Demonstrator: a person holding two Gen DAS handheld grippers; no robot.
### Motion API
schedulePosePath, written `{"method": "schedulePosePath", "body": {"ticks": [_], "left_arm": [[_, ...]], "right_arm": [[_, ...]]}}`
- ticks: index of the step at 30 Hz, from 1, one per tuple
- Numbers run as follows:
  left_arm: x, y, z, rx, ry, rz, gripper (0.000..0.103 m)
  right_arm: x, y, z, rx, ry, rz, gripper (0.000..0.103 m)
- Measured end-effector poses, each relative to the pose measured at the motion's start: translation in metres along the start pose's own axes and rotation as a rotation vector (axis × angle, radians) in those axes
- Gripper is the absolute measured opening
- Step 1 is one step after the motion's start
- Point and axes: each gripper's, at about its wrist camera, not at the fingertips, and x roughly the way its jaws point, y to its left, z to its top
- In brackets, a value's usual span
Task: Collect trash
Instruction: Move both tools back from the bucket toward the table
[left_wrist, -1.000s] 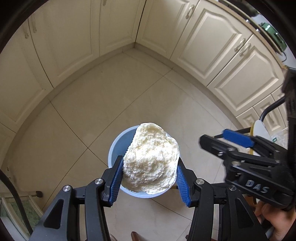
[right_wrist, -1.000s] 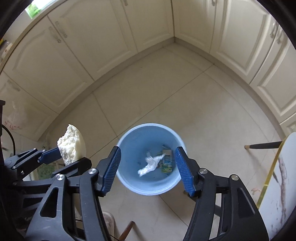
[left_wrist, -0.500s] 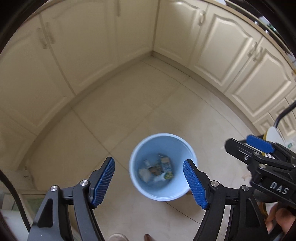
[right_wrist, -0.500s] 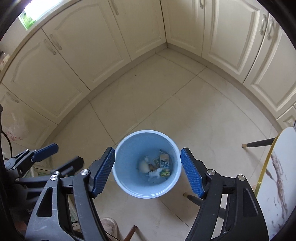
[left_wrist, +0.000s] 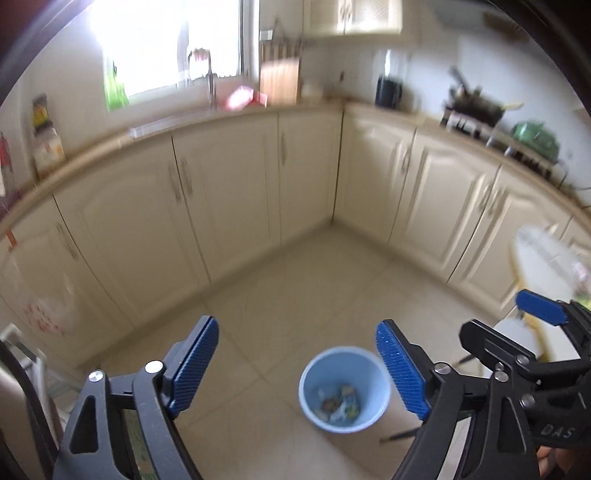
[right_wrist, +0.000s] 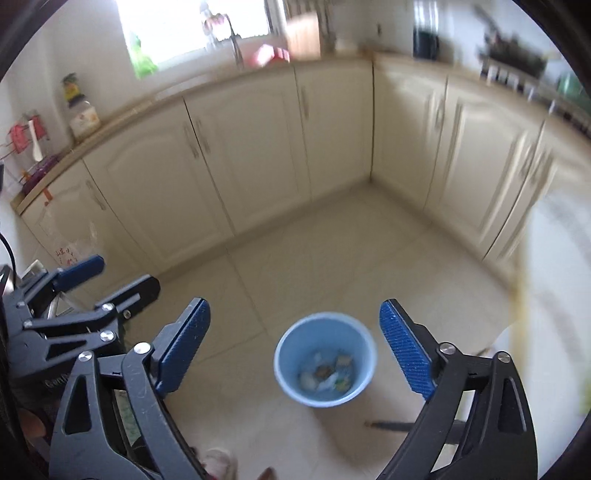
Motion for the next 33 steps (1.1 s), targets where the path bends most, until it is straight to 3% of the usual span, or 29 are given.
{"method": "schedulePosePath", "body": {"ticks": [7,13,18,28,33], "left_arm": [[-0.122,-0.064,-0.013,0.026,-0.257,-0.101,0.101],[-0.196,-0.12,-0.049,0.076,-0.392,-0.191,0.102],[-0.247,-0.133,-0.085,0.106,-0.474,-0.26,0.102],[-0.318,-0.066,-0.185,0.134,-0.595,-0.331,0.102],[-0.32,-0.073,-0.198,0.153,-0.595,-0.341,0.102]], "right_arm": [[-0.156,-0.002,-0.002,-0.039,-0.242,-0.124,0.103],[-0.287,-0.011,-0.018,-0.004,-0.421,-0.205,0.103],[-0.374,-0.009,-0.041,0.037,-0.535,-0.296,0.103],[-0.471,-0.027,-0.087,0.102,-0.632,-0.454,0.103],[-0.49,-0.039,-0.098,0.138,-0.655,-0.489,0.103]]}}
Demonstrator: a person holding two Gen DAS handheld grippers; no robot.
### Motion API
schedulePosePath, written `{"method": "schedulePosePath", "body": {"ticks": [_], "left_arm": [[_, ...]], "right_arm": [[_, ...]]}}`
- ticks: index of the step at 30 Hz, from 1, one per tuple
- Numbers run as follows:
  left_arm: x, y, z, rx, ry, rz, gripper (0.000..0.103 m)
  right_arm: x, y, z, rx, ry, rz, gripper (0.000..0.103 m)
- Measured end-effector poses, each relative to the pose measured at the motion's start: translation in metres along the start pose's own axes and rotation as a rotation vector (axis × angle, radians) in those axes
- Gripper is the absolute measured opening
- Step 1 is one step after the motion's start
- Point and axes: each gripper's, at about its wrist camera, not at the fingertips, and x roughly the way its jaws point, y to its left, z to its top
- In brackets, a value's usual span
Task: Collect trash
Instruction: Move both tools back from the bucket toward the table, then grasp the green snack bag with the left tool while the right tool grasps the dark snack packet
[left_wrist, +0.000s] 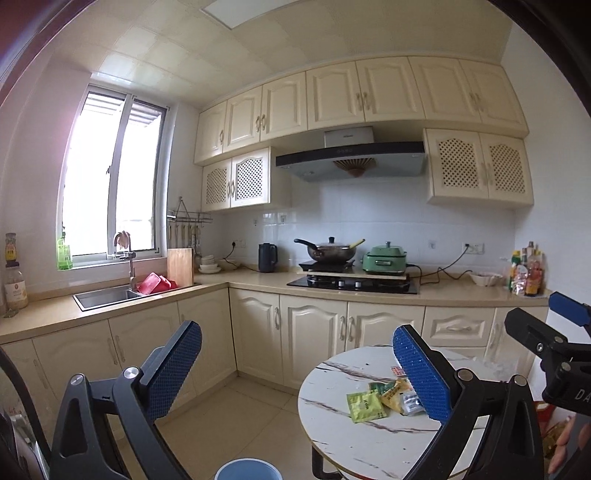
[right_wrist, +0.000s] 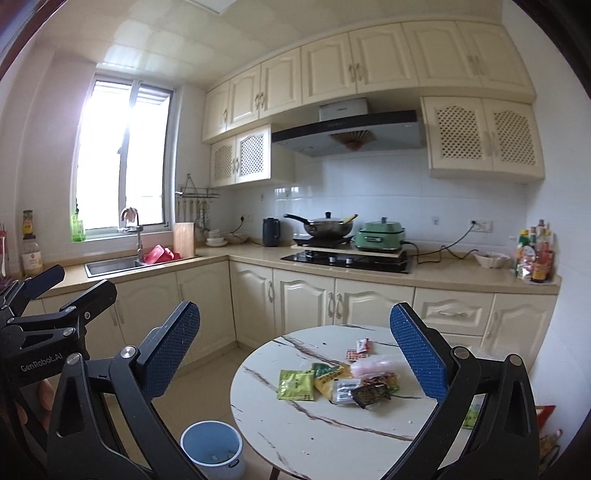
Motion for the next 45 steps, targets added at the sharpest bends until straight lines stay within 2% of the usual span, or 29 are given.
{"method": "schedulePosePath", "body": {"ticks": [3,5,7,8,11,14,19,26,29,32,36,42,45], "left_arm": [[0.006,-0.005,0.003,0.01,0.011,-0.01,0.102],[0.029,-0.009,0.011,0.011,0.02,-0.016,0.102],[0.036,-0.01,0.005,0.014,0.039,-0.028,0.102],[0.058,-0.009,0.021,0.014,0.05,-0.031,0.102],[0.085,-0.01,0.02,0.015,0.096,-0.037,0.102],[0.13,-0.019,0.03,0.009,0.159,-0.042,0.102],[0.204,-0.03,0.016,0.005,0.32,-0.1,0.102],[0.318,-0.069,-0.008,0.039,0.574,-0.154,0.102],[0.366,-0.089,-0.018,0.066,0.661,-0.145,0.102],[0.404,-0.108,-0.031,0.093,0.73,-0.169,0.102],[0.448,-0.126,-0.048,0.099,0.793,-0.143,0.102],[0.497,-0.133,-0.063,0.066,0.835,-0.104,0.102],[0.512,-0.137,-0.068,0.064,0.847,-0.109,0.102]], "right_arm": [[-0.003,-0.011,-0.001,0.008,-0.002,-0.017,0.103],[-0.002,-0.019,-0.004,0.014,0.003,-0.028,0.103],[0.003,-0.027,-0.007,0.019,0.012,-0.039,0.103],[0.006,-0.032,-0.008,0.023,0.017,-0.046,0.103],[0.02,-0.049,-0.018,0.047,0.045,-0.072,0.103],[0.037,-0.068,-0.033,0.073,0.084,-0.098,0.103],[0.08,-0.098,-0.069,0.118,0.205,-0.143,0.103],[0.147,-0.146,-0.119,0.169,0.387,-0.188,0.103],[0.167,-0.163,-0.138,0.184,0.442,-0.197,0.103],[0.186,-0.177,-0.157,0.198,0.496,-0.191,0.103],[0.208,-0.191,-0.176,0.207,0.55,-0.177,0.103],[0.233,-0.202,-0.191,0.201,0.599,-0.153,0.103],[0.242,-0.205,-0.195,0.207,0.608,-0.141,0.103]]}}
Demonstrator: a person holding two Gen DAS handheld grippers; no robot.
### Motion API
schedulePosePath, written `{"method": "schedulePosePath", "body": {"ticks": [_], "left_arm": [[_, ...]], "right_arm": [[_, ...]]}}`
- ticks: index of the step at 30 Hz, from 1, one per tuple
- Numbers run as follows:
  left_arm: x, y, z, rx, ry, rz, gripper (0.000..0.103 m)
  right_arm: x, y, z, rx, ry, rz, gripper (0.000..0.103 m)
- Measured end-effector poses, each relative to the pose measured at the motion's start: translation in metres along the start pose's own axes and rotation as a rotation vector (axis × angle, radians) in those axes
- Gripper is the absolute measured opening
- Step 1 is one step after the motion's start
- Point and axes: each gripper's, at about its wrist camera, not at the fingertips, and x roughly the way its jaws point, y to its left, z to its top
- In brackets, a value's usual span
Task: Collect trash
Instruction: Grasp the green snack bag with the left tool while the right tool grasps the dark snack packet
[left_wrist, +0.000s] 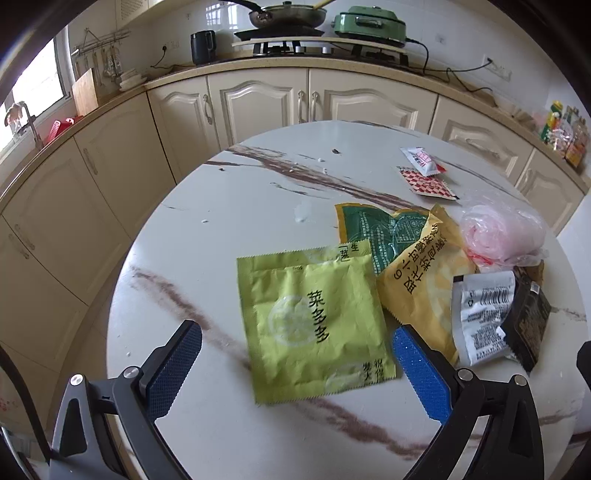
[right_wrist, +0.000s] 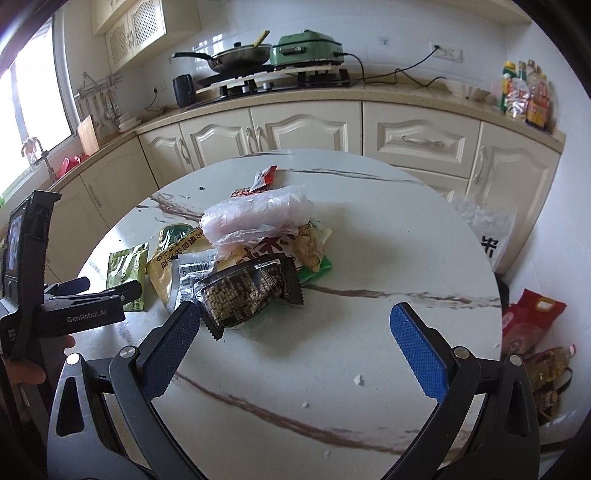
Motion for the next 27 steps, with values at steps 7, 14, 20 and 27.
{"method": "schedulePosePath", "body": {"ticks": [7,14,20,27], "left_arm": [[0.018,0.006,0.001,-0.002,-0.013,-0.013,0.079],[0.003,0.021,-0.015,-0.007,-0.045,-0.057,0.037],[-0.015,0.042,-0.019,-0.034,-0.051,-0.119,0.022],[-0.041,0.054,-0.032,-0.023,-0.077,-0.165,0.02]], "right_arm": [[0.018,0.002,0.003,0.005,0.029,0.022,0.103],[0.043,0.011,0.007,0.001,0.093,0.053,0.103],[0.065,0.018,0.013,0.03,0.134,0.094,0.103],[0.069,0.01,0.01,0.059,0.117,0.153,0.068]]}}
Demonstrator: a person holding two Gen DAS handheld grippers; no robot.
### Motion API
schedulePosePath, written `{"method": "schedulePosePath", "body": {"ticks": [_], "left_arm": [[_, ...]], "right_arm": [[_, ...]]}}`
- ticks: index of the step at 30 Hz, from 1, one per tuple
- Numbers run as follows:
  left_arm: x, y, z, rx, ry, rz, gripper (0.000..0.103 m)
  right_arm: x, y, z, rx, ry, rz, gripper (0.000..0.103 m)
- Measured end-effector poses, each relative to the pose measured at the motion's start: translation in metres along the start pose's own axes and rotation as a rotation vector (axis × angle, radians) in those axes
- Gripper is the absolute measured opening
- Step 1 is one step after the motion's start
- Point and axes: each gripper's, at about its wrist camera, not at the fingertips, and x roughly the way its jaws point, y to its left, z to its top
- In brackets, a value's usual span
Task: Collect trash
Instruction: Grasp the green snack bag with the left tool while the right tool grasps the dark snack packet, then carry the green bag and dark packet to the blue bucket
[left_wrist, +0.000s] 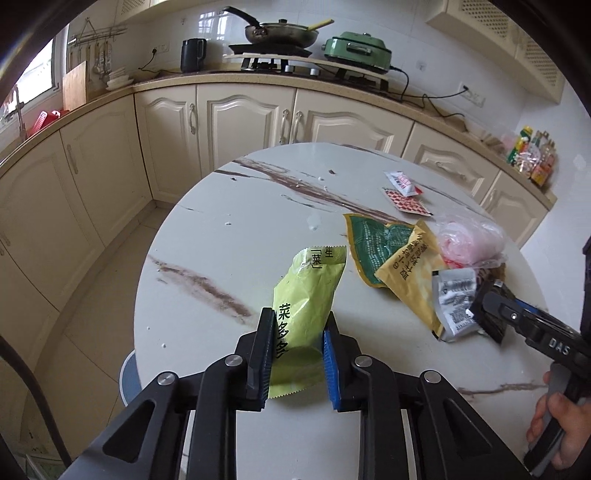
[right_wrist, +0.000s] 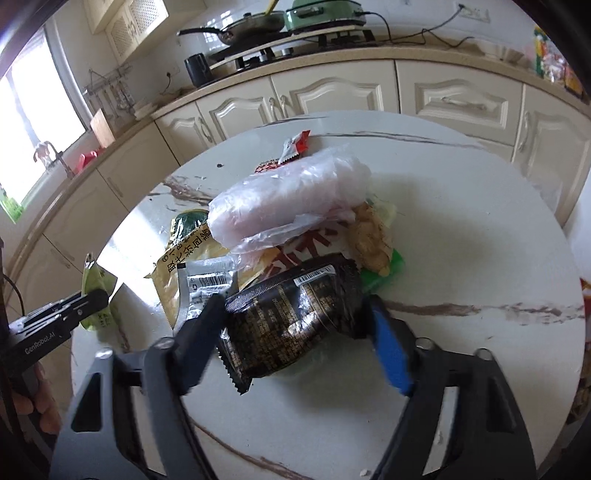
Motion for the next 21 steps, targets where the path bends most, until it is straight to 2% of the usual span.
{"method": "schedulePosePath", "body": {"ticks": [1,5,8,9,14,17,21], "left_arm": [[-0.004,0.0,-0.001,0.001,-0.002,-0.002,0.02],[-0.02,-0.002,-0.005,0.009,-0.016,-0.028,0.02],[-0.033,-0.006,-0.008,0.021,-0.029,-0.041,0.02],[-0.036,-0.007,-0.009,0.023,-0.034,-0.048,0.02],[-0.053,-0.012,-0.012,0.034,-0.051,-0.091,0.02],[-0.068,-0.011,-0.015,0.03,-0.064,-0.123,0.02],[-0.093,-0.003,-0.017,0.023,-0.102,-0.128,0.02]], "right_arm": [[-0.002,-0.003,-0.002,-0.001,-0.002,0.002,0.065],[-0.008,-0.01,-0.005,0.011,-0.011,0.042,0.039],[-0.018,-0.011,-0.01,0.004,-0.034,0.043,0.028],[-0.022,-0.012,-0.012,0.005,-0.04,0.043,0.021],[-0.047,-0.011,-0.018,-0.008,-0.103,0.037,0.012],[-0.066,-0.007,-0.023,-0.025,-0.144,0.034,0.011],[-0.093,-0.001,-0.024,-0.024,-0.198,0.03,0.011]]}}
